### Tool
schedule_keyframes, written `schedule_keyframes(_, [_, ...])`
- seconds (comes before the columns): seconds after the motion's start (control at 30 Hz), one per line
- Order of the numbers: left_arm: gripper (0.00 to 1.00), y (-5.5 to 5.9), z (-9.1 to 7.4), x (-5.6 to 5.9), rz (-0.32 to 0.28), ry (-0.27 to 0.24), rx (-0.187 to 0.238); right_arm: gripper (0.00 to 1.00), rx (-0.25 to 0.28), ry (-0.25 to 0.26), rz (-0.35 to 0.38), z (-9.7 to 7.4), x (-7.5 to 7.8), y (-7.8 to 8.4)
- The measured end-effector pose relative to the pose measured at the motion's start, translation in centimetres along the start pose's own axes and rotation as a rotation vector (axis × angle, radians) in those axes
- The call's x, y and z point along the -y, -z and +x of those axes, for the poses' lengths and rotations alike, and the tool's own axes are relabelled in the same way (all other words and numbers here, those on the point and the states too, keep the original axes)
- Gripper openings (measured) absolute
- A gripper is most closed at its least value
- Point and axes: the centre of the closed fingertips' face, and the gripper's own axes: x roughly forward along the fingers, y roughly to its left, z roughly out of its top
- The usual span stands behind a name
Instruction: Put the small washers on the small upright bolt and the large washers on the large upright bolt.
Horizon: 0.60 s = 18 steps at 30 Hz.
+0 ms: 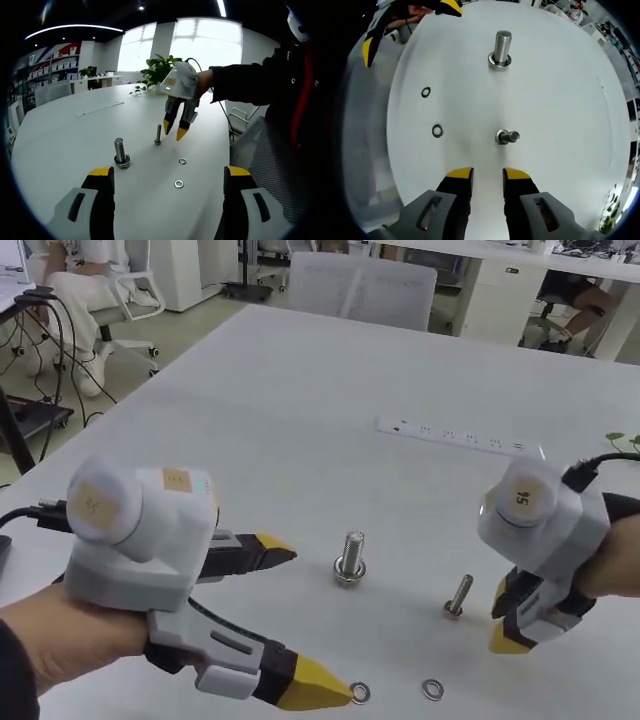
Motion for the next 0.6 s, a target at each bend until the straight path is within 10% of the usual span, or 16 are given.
schedule_keyframes(0.6, [0.90, -0.3, -0.3, -0.1, 0.011, -0.004, 0.007, 0.25, 0.043, -0.034, -0.051, -0.3, -4.3, -2.2])
